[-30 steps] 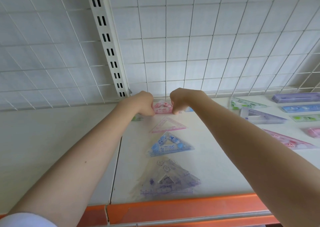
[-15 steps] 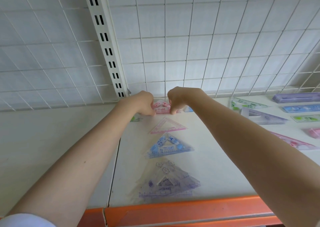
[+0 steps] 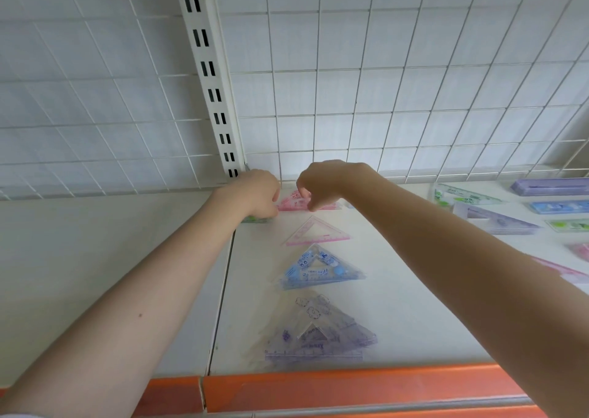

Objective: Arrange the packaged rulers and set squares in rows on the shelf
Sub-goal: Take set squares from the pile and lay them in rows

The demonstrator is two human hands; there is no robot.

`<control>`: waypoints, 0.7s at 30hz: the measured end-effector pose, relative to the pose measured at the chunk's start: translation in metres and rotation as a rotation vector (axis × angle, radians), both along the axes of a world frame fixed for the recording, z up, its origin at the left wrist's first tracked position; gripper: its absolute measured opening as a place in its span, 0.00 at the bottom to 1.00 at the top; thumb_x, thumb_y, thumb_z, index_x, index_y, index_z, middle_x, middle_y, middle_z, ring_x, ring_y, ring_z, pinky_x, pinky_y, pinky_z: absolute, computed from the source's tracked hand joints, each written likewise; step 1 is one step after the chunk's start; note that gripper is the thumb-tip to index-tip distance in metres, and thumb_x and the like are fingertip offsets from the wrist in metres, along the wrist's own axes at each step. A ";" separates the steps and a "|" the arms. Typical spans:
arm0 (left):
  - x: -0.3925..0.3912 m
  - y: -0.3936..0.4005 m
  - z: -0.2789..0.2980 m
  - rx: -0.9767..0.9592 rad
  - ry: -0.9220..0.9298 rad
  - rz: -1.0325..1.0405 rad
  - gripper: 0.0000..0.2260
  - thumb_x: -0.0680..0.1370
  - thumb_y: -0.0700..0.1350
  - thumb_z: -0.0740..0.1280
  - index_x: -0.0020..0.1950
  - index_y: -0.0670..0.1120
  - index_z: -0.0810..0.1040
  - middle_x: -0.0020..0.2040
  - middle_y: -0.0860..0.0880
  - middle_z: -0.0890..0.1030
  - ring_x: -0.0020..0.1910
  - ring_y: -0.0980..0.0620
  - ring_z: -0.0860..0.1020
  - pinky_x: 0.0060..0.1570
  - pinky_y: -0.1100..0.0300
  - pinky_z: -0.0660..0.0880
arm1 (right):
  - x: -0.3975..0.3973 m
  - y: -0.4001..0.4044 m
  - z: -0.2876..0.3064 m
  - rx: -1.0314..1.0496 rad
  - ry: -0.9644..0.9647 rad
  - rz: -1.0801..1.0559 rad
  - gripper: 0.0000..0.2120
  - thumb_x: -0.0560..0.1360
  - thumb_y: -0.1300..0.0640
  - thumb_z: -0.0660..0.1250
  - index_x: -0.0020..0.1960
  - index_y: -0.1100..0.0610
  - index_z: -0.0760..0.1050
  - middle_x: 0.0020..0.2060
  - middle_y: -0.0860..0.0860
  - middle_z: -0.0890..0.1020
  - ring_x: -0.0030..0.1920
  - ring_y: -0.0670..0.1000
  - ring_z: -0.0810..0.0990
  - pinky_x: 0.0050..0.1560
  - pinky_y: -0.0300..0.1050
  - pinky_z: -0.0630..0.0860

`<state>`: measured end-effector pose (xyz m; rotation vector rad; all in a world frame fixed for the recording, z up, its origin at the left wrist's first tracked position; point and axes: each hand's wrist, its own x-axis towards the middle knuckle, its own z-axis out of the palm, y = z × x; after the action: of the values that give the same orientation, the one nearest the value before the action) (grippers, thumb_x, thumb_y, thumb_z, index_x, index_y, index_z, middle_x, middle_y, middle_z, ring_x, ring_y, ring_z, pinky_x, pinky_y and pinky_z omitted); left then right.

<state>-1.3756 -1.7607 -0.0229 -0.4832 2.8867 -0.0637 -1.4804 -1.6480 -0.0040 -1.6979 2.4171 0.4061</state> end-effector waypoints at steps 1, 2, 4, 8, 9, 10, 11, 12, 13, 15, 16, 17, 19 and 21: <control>-0.001 0.000 -0.002 -0.004 0.005 -0.008 0.02 0.73 0.43 0.64 0.43 0.48 0.71 0.46 0.46 0.74 0.45 0.46 0.72 0.45 0.58 0.70 | -0.001 -0.001 -0.003 0.003 0.011 -0.001 0.16 0.73 0.53 0.66 0.59 0.57 0.75 0.54 0.54 0.79 0.53 0.56 0.79 0.41 0.43 0.70; -0.002 -0.001 -0.004 -0.005 0.010 -0.015 0.03 0.74 0.43 0.63 0.43 0.49 0.69 0.45 0.46 0.71 0.43 0.47 0.70 0.43 0.59 0.68 | -0.002 -0.002 -0.005 0.005 0.017 -0.004 0.16 0.73 0.54 0.65 0.59 0.58 0.75 0.54 0.54 0.79 0.54 0.56 0.79 0.39 0.42 0.69; -0.003 -0.003 -0.007 -0.011 0.019 -0.030 0.04 0.74 0.43 0.63 0.42 0.49 0.68 0.44 0.47 0.69 0.42 0.48 0.68 0.41 0.59 0.67 | -0.003 -0.003 -0.007 0.008 0.017 -0.009 0.17 0.73 0.54 0.65 0.59 0.59 0.75 0.55 0.55 0.79 0.53 0.57 0.79 0.36 0.40 0.66; -0.005 -0.003 -0.009 -0.037 0.026 -0.075 0.04 0.75 0.42 0.62 0.41 0.48 0.69 0.42 0.47 0.70 0.40 0.48 0.69 0.41 0.56 0.70 | -0.002 -0.002 -0.008 0.019 0.036 -0.017 0.17 0.73 0.54 0.66 0.58 0.61 0.75 0.53 0.56 0.79 0.40 0.54 0.74 0.31 0.40 0.64; -0.005 -0.003 -0.009 -0.044 0.025 -0.083 0.03 0.75 0.42 0.62 0.41 0.48 0.71 0.42 0.46 0.72 0.40 0.47 0.71 0.42 0.55 0.71 | -0.001 -0.002 -0.008 0.018 0.038 -0.022 0.17 0.73 0.54 0.66 0.58 0.61 0.75 0.53 0.57 0.79 0.39 0.54 0.72 0.31 0.40 0.64; -0.004 -0.002 -0.008 -0.052 0.020 -0.085 0.03 0.76 0.42 0.62 0.42 0.48 0.74 0.43 0.45 0.75 0.42 0.46 0.73 0.43 0.55 0.72 | -0.001 -0.003 -0.008 0.017 0.038 -0.022 0.17 0.73 0.53 0.66 0.59 0.61 0.75 0.53 0.57 0.79 0.40 0.54 0.74 0.32 0.40 0.64; -0.003 -0.002 -0.007 -0.061 0.015 -0.085 0.05 0.76 0.42 0.62 0.44 0.47 0.77 0.46 0.45 0.78 0.45 0.45 0.76 0.43 0.55 0.72 | -0.001 -0.003 -0.008 0.017 0.034 -0.018 0.18 0.73 0.53 0.66 0.59 0.61 0.75 0.54 0.56 0.79 0.43 0.55 0.77 0.33 0.40 0.65; -0.003 -0.002 -0.007 -0.068 0.011 -0.082 0.06 0.77 0.43 0.62 0.46 0.45 0.79 0.48 0.44 0.79 0.48 0.44 0.77 0.43 0.56 0.71 | -0.002 -0.003 -0.008 0.021 0.028 -0.014 0.18 0.73 0.53 0.66 0.59 0.60 0.75 0.54 0.56 0.79 0.47 0.56 0.79 0.34 0.40 0.66; -0.003 -0.003 -0.006 -0.072 0.009 -0.079 0.08 0.77 0.43 0.62 0.48 0.43 0.80 0.49 0.44 0.80 0.49 0.44 0.77 0.44 0.56 0.71 | -0.003 -0.002 -0.008 0.027 0.022 -0.009 0.18 0.73 0.53 0.65 0.60 0.60 0.75 0.54 0.56 0.79 0.51 0.57 0.80 0.36 0.41 0.67; -0.001 -0.003 -0.005 -0.096 -0.001 -0.082 0.09 0.77 0.45 0.62 0.45 0.42 0.80 0.46 0.46 0.79 0.48 0.45 0.77 0.43 0.57 0.70 | -0.003 -0.002 -0.007 0.043 0.022 -0.003 0.17 0.74 0.52 0.64 0.59 0.60 0.75 0.54 0.55 0.79 0.48 0.55 0.79 0.37 0.42 0.68; 0.000 -0.003 -0.004 -0.120 -0.006 -0.090 0.10 0.77 0.44 0.62 0.39 0.43 0.78 0.41 0.47 0.77 0.44 0.45 0.76 0.41 0.57 0.69 | -0.003 -0.001 -0.006 0.049 0.027 -0.004 0.17 0.74 0.52 0.64 0.59 0.60 0.75 0.53 0.55 0.79 0.45 0.54 0.78 0.35 0.41 0.67; 0.001 -0.002 -0.003 -0.144 -0.009 -0.093 0.12 0.77 0.43 0.61 0.33 0.45 0.74 0.35 0.48 0.73 0.41 0.46 0.73 0.39 0.57 0.66 | -0.003 -0.001 -0.005 0.054 0.035 -0.006 0.17 0.74 0.53 0.64 0.59 0.60 0.75 0.52 0.55 0.79 0.43 0.53 0.76 0.34 0.41 0.66; 0.002 -0.001 -0.002 -0.165 -0.020 -0.097 0.14 0.75 0.40 0.60 0.29 0.47 0.67 0.30 0.50 0.67 0.37 0.47 0.70 0.38 0.58 0.63 | -0.001 -0.001 -0.004 0.062 0.055 -0.010 0.17 0.73 0.53 0.64 0.58 0.60 0.75 0.49 0.54 0.79 0.42 0.54 0.76 0.32 0.40 0.65; 0.003 0.000 -0.002 -0.169 -0.030 -0.101 0.13 0.75 0.38 0.59 0.30 0.46 0.67 0.30 0.50 0.66 0.36 0.47 0.70 0.38 0.58 0.63 | 0.000 0.000 -0.004 0.063 0.076 -0.007 0.15 0.73 0.53 0.64 0.56 0.61 0.75 0.42 0.53 0.76 0.40 0.54 0.74 0.32 0.40 0.66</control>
<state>-1.3724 -1.7609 -0.0248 -0.3605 2.8882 -0.3306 -1.4807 -1.6481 -0.0079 -1.6767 2.4342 0.5499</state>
